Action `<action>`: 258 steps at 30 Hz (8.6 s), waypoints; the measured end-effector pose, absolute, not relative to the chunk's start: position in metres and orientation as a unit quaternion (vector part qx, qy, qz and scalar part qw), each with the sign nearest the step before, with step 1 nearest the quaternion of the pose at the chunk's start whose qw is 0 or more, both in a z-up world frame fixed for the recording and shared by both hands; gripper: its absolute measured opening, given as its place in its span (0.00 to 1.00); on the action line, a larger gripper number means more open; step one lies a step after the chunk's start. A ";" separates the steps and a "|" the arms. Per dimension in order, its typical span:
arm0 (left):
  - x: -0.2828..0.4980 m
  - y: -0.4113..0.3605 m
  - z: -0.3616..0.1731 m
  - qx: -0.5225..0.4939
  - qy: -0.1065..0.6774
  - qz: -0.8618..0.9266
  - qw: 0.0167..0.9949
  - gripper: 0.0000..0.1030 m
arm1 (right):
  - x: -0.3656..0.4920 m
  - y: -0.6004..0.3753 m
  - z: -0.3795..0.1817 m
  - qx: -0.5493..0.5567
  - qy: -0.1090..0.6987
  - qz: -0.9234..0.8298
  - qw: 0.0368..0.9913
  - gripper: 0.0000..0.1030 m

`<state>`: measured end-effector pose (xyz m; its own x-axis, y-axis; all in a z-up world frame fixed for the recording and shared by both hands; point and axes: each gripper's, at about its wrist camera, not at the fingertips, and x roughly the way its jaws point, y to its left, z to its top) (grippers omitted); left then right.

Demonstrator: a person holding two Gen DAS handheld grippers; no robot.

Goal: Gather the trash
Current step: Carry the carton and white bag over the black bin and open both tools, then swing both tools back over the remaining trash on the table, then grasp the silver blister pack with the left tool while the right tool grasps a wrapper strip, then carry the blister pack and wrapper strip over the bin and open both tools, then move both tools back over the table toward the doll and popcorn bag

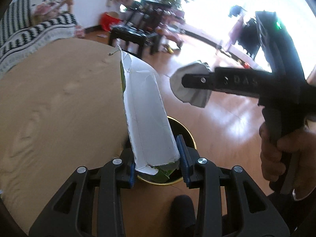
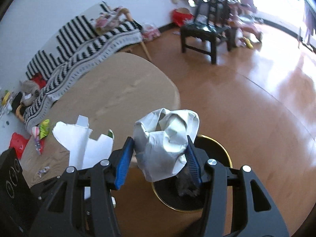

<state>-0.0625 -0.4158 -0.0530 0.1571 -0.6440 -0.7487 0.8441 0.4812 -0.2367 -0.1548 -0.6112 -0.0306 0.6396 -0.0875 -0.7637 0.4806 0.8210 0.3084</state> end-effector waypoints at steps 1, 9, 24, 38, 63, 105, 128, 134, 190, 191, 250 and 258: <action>-0.067 -0.423 -0.060 0.126 0.425 -0.500 0.744 0.33 | -0.159 -0.615 -0.035 0.254 0.396 -0.168 0.866 0.50; -0.083 -0.454 -0.094 0.158 0.456 -0.512 0.711 0.33 | -0.180 -0.642 -0.069 0.288 0.433 -0.196 0.831 0.50; -0.077 -0.468 -0.107 0.159 0.471 -0.509 0.703 0.33 | -0.176 -0.646 -0.069 0.291 0.438 -0.197 0.828 0.50; -0.081 -0.466 -0.105 0.157 0.470 -0.512 0.702 0.34 | -0.175 -0.647 -0.068 0.294 0.434 -0.199 0.828 0.51; -0.076 -0.435 -0.070 0.147 0.428 -0.510 0.731 0.84 | -0.158 -0.631 -0.043 0.263 0.408 -0.193 0.853 0.78; 0.162 -0.045 -0.063 -0.142 0.469 -0.138 0.861 0.90 | 0.067 -0.230 -0.058 -0.010 0.482 0.155 0.862 0.85; 0.135 -0.019 -0.031 -0.063 0.459 -0.094 0.881 0.37 | 0.051 -0.170 -0.074 -0.084 0.469 0.244 0.845 0.10; 0.120 -0.016 -0.013 -0.040 0.441 -0.101 0.891 0.37 | 0.054 -0.186 -0.054 -0.037 0.456 0.240 0.856 0.10; -0.056 -0.412 -0.058 0.141 0.420 -0.472 0.762 0.31 | -0.145 -0.603 -0.028 0.213 0.411 -0.170 0.870 0.10; -0.056 -0.416 -0.059 0.142 0.421 -0.474 0.760 0.31 | -0.150 -0.609 -0.030 0.216 0.411 -0.173 0.869 0.10; -0.031 -0.392 -0.048 0.142 0.394 -0.433 0.798 0.87 | -0.129 -0.598 -0.016 0.220 0.393 -0.167 0.877 0.80; 0.027 -0.277 -0.020 0.102 0.388 -0.333 0.853 0.89 | -0.057 -0.513 0.006 0.198 0.391 -0.089 0.895 0.81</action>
